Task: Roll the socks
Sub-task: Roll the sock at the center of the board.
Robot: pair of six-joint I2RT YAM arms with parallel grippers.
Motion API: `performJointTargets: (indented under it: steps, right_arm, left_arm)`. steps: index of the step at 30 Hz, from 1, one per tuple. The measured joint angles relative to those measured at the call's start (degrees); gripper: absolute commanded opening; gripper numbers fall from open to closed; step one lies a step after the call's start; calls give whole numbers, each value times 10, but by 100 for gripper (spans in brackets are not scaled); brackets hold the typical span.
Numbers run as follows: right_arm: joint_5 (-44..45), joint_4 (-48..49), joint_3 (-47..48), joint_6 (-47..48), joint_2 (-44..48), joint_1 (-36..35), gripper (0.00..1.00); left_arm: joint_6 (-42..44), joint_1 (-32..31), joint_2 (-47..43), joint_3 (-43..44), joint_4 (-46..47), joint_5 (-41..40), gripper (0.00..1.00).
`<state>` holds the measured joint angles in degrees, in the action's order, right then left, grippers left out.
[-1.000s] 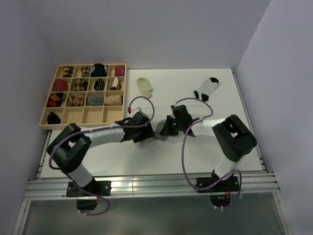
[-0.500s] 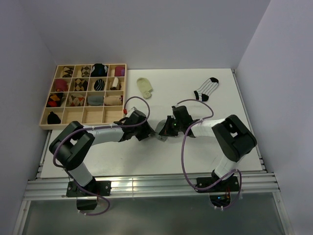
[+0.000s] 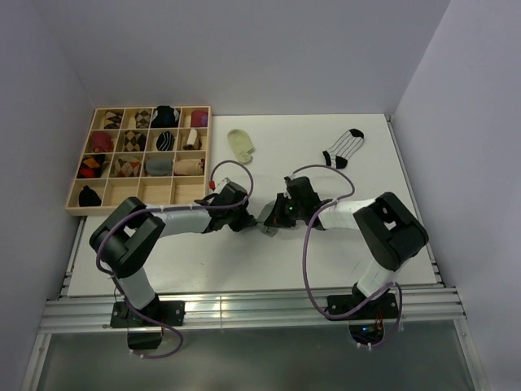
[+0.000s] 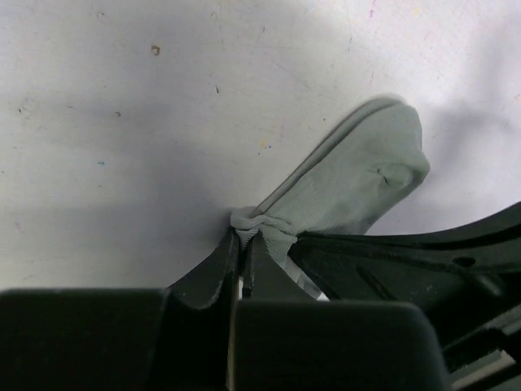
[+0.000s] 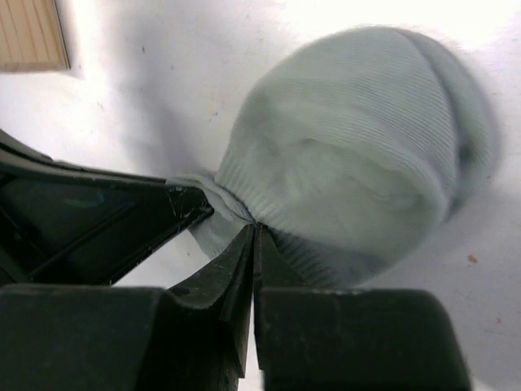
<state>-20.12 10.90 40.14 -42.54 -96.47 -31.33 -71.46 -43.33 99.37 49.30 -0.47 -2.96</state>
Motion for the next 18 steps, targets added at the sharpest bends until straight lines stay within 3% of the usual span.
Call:
performJointTargets:
  steps: [3,7,12,18]
  right_arm:
    - [11,-8,-2,19,14,-11,15]
    - [34,-18,-14,53,58,-31,36]
    - [101,-25,-38,120,153,-64,43]
    - [230,-11,-50,216,214,-168,46]
  left_arm:
    - [7,-2,0,9,-17,-6,0]
    - [33,-8,2,37,-70,-19,0]
    - [64,-11,13,70,-118,-27,0]
    - [94,-12,24,95,-148,-30,0]
